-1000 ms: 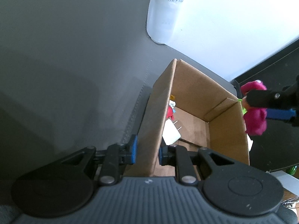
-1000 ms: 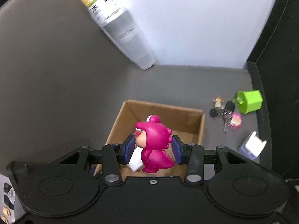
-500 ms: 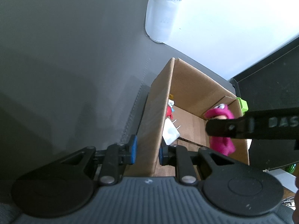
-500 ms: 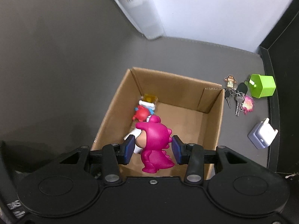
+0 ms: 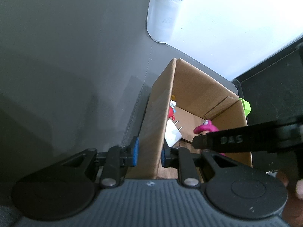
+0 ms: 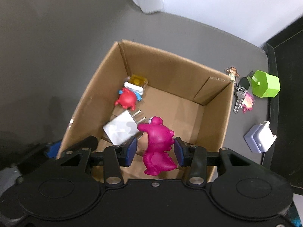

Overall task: Organize rigid objects
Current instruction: 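Lower the pink dinosaur into the box and open the right gripper, then withdraw the right tool from the box toward the bunch of keys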

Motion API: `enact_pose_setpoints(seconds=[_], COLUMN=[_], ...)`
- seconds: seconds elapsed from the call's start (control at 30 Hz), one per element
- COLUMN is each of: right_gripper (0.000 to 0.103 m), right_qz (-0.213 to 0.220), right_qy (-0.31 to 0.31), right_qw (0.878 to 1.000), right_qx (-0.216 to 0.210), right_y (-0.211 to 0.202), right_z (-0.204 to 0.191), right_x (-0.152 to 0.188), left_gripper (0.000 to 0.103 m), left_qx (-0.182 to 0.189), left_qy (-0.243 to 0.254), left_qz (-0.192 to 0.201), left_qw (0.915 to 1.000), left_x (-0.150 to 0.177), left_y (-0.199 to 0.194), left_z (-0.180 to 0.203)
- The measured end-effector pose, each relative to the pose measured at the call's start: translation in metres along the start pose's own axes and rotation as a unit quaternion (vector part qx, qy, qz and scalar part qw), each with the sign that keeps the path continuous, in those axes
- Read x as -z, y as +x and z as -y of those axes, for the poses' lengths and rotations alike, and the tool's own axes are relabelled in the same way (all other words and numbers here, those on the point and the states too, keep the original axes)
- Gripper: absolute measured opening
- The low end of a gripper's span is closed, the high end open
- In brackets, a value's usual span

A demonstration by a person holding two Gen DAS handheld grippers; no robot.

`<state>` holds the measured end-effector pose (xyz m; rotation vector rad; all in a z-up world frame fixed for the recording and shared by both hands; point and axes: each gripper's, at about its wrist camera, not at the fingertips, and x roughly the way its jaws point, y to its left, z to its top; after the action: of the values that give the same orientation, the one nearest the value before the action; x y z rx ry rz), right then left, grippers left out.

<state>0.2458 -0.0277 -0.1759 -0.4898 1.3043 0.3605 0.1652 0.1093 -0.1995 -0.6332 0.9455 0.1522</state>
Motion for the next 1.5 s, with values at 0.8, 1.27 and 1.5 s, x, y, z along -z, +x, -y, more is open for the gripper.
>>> enact_pose_setpoints(seconds=[0.8, 1.27, 1.5], right_gripper=[0.051, 0.055, 0.055], right_qz=[0.001, 0.085, 0.120], right_qy=[0.027, 0.078, 0.084], right_qw=[0.999, 0.989, 0.984], right_qx=[-0.041, -0.096, -0.097], right_y=[-0.007, -0.052, -0.058], right_z=[0.016, 0.068, 0.089], right_x=[0.001, 0.020, 0.030], left_gripper=[0.021, 0.021, 0.020], left_qx=[0.003, -0.008, -0.011], left_qy=[0.003, 0.007, 0.006], left_qz=[0.001, 0.008, 0.012], left_qw=[1.0000, 0.9999, 0.9999], left_x=[0.000, 0.001, 0.001], left_y=[-0.003, -0.005, -0.005], left_z=[-0.002, 0.001, 0.001])
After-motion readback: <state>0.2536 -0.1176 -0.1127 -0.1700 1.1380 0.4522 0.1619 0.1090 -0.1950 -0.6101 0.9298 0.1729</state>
